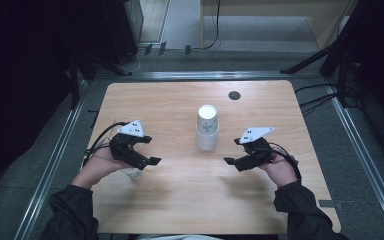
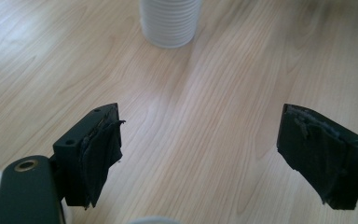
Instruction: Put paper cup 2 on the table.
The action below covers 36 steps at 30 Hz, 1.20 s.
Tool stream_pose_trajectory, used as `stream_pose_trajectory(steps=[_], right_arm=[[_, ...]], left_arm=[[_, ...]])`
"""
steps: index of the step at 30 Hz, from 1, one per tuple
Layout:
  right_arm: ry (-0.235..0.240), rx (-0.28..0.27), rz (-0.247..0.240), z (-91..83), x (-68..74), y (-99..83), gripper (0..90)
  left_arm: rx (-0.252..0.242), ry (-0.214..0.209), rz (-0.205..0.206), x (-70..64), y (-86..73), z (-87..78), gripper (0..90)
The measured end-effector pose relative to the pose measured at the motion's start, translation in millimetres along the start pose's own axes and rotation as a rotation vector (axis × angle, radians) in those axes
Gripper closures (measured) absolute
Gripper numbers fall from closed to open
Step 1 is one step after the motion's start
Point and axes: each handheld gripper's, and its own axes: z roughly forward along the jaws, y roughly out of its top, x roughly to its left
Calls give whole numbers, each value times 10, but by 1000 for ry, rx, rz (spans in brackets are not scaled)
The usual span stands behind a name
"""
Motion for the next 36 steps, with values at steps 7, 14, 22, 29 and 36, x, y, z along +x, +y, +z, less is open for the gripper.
stream_pose_trajectory(steps=[7,14,22,29,36], right_arm=[[-7,-3,5,-43,29,-44,223],[6,1,-6,-26,88,-55,223],[18,11,-20,-5,167,-69,221],[21,8,-18,-24,210,-101,221],[20,7,-16,-47,247,-133,220]], left_arm=[[-18,0,1,-62,135,96,142],[-32,4,8,-160,239,199,145],[-62,-32,-20,-245,375,296,149],[-59,-21,-14,-328,466,416,150],[-66,-24,-13,-410,549,518,151]])
